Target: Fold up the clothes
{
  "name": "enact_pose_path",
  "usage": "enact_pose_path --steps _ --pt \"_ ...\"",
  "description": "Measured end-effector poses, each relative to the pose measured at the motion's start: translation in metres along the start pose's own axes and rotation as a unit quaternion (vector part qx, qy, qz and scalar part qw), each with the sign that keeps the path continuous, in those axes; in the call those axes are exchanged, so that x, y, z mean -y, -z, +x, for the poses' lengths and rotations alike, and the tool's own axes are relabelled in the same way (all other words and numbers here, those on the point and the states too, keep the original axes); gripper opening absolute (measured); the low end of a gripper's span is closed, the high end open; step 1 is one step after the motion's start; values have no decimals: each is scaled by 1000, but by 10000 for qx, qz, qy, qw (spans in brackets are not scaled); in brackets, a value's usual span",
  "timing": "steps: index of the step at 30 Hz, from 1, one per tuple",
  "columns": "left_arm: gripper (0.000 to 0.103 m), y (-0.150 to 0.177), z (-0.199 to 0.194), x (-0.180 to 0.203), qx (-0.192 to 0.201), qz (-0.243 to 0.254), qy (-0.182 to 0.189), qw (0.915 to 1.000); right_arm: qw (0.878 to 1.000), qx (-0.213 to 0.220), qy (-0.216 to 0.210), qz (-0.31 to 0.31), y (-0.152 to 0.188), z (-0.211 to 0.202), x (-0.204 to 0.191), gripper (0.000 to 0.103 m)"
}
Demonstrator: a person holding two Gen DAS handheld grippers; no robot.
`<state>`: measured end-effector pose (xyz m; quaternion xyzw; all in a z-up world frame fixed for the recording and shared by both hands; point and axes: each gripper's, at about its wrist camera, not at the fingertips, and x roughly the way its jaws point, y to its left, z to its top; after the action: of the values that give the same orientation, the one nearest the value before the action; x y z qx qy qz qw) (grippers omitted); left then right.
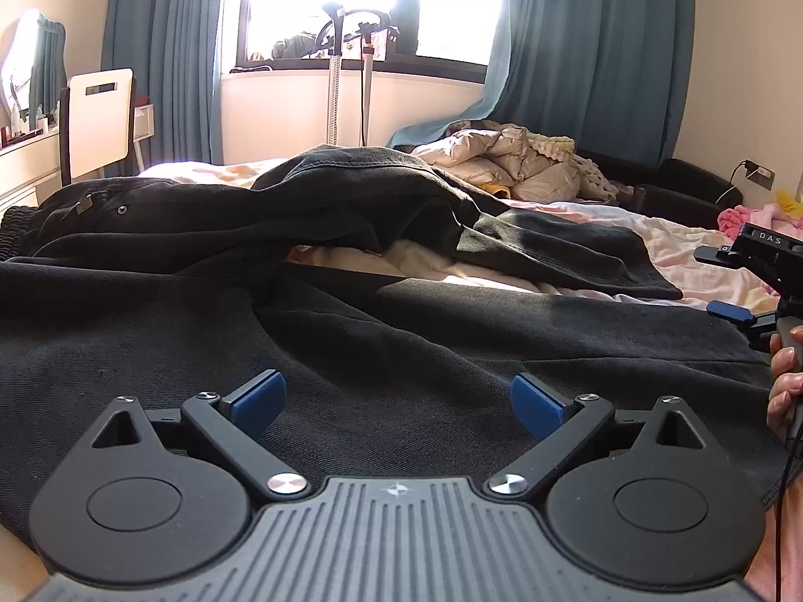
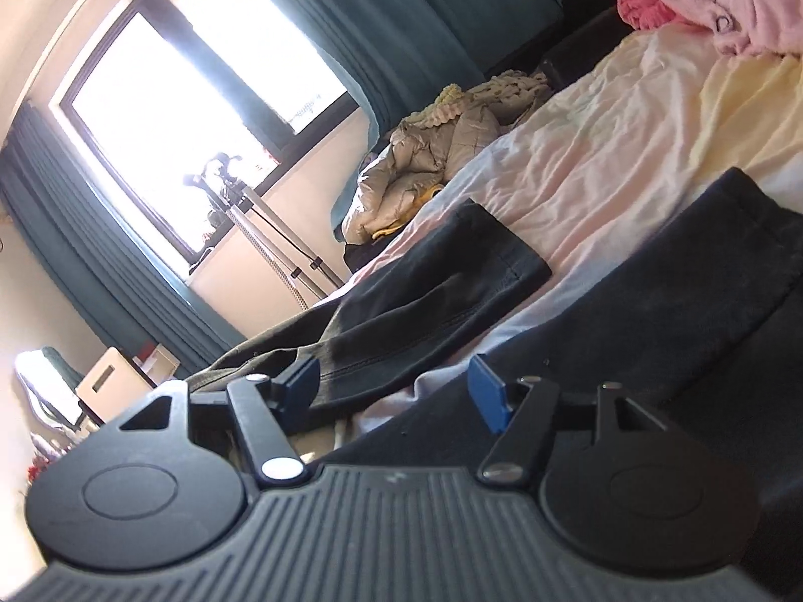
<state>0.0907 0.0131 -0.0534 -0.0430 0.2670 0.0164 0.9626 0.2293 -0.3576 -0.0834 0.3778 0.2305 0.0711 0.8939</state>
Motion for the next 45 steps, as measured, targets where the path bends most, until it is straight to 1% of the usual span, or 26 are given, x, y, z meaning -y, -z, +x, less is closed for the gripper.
enact_pose_path --steps 2,4,5,6,7,9,11,12,14,15,16,18,22,24,25,27,28,30,32,33,35,38,39,42,43,45 --pt "98 0 5 2 -85 -71 63 9999 9985 -305 -40 457 -10 21 16 68" --pt "98 0 11 3 -157 -142 129 9997 9961 -565 -42 671 -15 44 24 68" --pt "98 0 15 2 -185 -198 174 9995 9952 -597 -92 775 -18 55 26 68" --pt "98 0 19 1 -208 -253 224 9992 9946 -524 -178 882 -20 63 28 68" --pt "98 1 23 0 -218 -301 278 9989 9945 -443 -151 937 -23 73 29 68" --pt "98 2 31 -4 -219 -344 315 9987 9946 -307 32 992 -29 95 30 68" --pt "98 4 41 -9 -269 -440 337 9981 9939 -246 364 1015 -33 118 31 64" --pt "98 5 46 -12 -302 -511 353 9976 9935 -212 512 991 -35 129 31 58" --pt "98 7 53 -20 -365 -685 384 9962 9924 -131 761 957 -39 143 32 31" --pt "98 7 56 -23 -374 -771 413 9955 9909 -79 922 976 -42 149 33 11" --pt "98 6 57 -26 -362 -832 438 9949 9903 8 971 995 -46 151 32 10" --pt "98 5 59 -30 -337 -945 487 9938 9904 390 1062 797 -59 145 21 2" --pt "98 1 50 -33 -219 -1017 584 9929 9848 1259 1069 532 -114 119 -9 2" --pt "98 -1 42 -32 -123 -1029 642 9925 9763 1708 1287 324 -142 99 -15 2" --pt "98 -1 39 -31 -88 -1021 670 9925 9727 1850 1375 285 -152 90 -11 2" --pt "98 -2 34 -27 -33 -958 730 9927 9678 1845 1683 320 -164 77 12 2" --pt "98 -2 32 -25 -8 -921 752 9929 9674 1707 1838 332 -160 74 28 2" --pt "98 -2 30 -22 -1 -832 753 9937 9675 1312 2113 457 -145 75 63 2" --pt "98 -1 30 -20 -28 -808 731 9940 9658 839 2324 784 -123 81 100 3" --pt "98 0 31 -20 -42 -800 710 9942 9634 711 2383 997 -110 83 117 3" --pt "98 1 32 -20 -69 -806 661 9945 9641 869 2128 1328 -91 78 136 3" --pt "98 0 33 -20 -113 -845 633 9943 9659 908 2123 1171 -95 77 129 3" --pt "98 0 33 -20 -109 -828 620 9946 9676 1003 2043 1092 -103 74 120 2" --pt "98 0 35 -19 -114 -792 582 9951 9710 1497 1704 761 -129 58 90 2" --pt "98 0 35 -19 -130 -797 594 9950 9699 1660 1698 535 -134 52 81 2" --pt "98 1 34 -18 -129 -790 615 9949 9677 1714 1793 448 -133 43 82 2"
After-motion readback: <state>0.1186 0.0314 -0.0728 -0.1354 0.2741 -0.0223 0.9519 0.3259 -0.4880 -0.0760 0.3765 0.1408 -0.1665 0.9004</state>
